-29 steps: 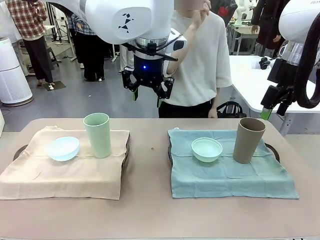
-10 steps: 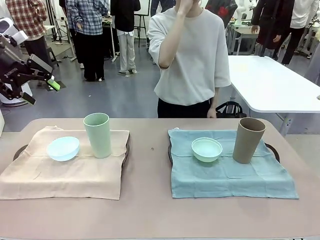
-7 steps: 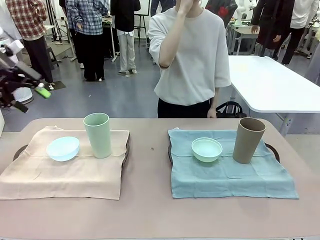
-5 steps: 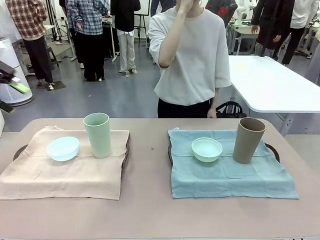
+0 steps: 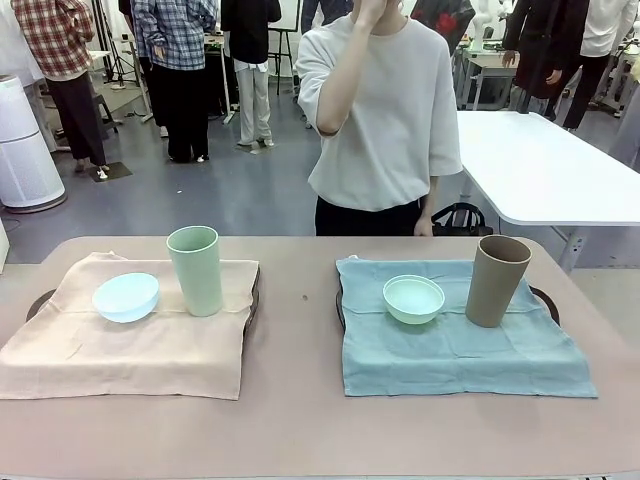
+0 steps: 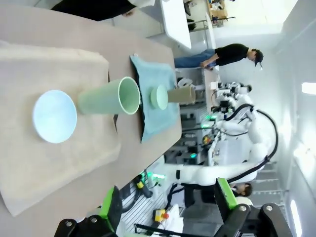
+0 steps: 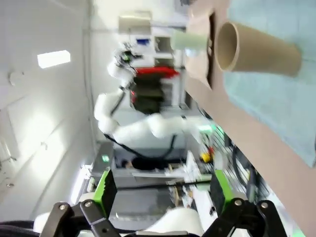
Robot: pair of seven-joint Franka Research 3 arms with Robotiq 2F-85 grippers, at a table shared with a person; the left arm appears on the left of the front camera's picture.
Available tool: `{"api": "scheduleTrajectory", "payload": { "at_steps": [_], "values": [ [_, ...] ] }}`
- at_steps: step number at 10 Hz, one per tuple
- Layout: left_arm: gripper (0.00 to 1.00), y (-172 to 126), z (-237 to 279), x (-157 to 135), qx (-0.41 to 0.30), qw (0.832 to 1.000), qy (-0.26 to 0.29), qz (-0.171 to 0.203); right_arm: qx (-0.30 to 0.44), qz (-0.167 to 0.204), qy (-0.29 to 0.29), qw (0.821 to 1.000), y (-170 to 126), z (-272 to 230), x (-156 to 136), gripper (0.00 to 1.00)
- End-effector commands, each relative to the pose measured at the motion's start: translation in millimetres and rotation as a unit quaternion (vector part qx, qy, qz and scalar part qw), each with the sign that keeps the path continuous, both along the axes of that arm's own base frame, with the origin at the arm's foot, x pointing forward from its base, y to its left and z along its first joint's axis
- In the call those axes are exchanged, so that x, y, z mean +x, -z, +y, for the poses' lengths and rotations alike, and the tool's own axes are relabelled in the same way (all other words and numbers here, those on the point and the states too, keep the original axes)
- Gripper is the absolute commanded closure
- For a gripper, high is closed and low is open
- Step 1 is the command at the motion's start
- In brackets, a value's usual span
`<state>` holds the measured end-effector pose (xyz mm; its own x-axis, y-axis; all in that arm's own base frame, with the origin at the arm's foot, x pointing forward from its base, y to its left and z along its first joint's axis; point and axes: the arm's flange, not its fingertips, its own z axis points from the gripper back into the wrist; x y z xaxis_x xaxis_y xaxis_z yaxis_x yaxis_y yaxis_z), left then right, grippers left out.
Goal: Set up a tray with a mat and arrange the tableware.
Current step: Place the Picnic Bowl and Reusable plastic cup back onto the Handle tray in front of the human's position.
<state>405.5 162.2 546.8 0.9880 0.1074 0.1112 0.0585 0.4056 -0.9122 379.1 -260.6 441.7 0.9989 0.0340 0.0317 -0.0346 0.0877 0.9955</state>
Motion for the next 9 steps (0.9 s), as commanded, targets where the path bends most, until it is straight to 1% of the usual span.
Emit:
{"api": "scheduleTrajectory", "payload": {
  "at_steps": [1, 3, 4, 5, 6, 7, 9],
  "values": [
    [0.0, 18.8, -0.2, -7.5, -0.016, 1.0, -0.003, -0.019, 0.037, -0.008, 0.046, 0.998, -67.5, -83.4, -6.2, 0.0],
    [0.0, 26.7, 4.6, -6.3, -0.04, 0.999, -0.015, -0.017, 0.028, -0.016, 0.049, 0.998, -73.4, -79.2, -6.2, 0.0],
    [0.0, 26.7, 4.5, -3.9, -0.042, 0.999, -0.013, -0.011, 0.026, -0.015, 0.051, 0.998, -75.1, -76.2, -5.0, 0.0],
    [0.0, 26.0, 5.8, -3.9, -0.041, 0.999, -0.007, -0.012, 0.023, -0.015, 0.05, 0.998, -76.2, -74.8, -4.1, 0.0],
    [0.0, 27.4, 7.1, -6.5, -0.029, 0.999, -0.015, -0.002, 0.018, -0.01, 0.052, 0.998, -75.5, -73.2, -2.5, 0.0],
    [0.0, 27.4, 7.1, -6.5, -0.029, 0.999, -0.015, -0.002, 0.012, -0.026, 0.063, 0.998, -52.2, -29.9, 7.4, 0.0],
    [0.0, 27.4, 7.1, -6.5, -0.029, 0.999, -0.015, -0.002, 0.012, -0.026, 0.063, 0.998, -52.2, -29.9, 7.4, 0.0]
  ]
}}
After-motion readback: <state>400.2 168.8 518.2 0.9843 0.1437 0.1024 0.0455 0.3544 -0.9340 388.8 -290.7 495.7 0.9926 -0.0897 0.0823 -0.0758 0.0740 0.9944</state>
